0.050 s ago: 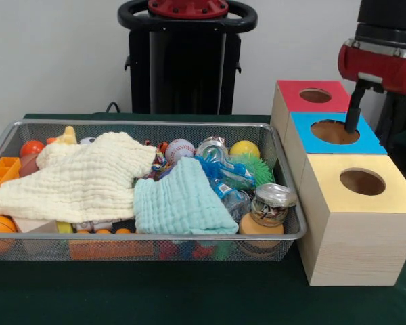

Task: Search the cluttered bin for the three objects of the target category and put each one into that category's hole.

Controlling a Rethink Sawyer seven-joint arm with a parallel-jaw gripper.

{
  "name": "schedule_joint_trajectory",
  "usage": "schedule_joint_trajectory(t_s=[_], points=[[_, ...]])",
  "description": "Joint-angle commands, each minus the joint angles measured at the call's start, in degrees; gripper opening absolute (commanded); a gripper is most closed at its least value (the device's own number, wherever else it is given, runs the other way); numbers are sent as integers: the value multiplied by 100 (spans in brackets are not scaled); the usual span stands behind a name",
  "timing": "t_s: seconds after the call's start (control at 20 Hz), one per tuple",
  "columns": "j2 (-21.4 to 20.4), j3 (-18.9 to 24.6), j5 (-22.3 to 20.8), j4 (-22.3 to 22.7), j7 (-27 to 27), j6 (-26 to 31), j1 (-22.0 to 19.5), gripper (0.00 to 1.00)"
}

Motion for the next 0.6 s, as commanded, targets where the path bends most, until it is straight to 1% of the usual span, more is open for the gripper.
schedule_joint_trajectory(t_s=[0.05, 0.2, 0.3, 0.6], points=[[-548, 678, -148, 1068, -939, 1162, -407, 100], [-689, 798, -148, 1165, -1121, 1244, -554, 100], [-768, 851, -239, 1222, -1323, 1252, -697, 100], [-913, 1194, -584, 1548, -1952, 855, -1386, 100]])
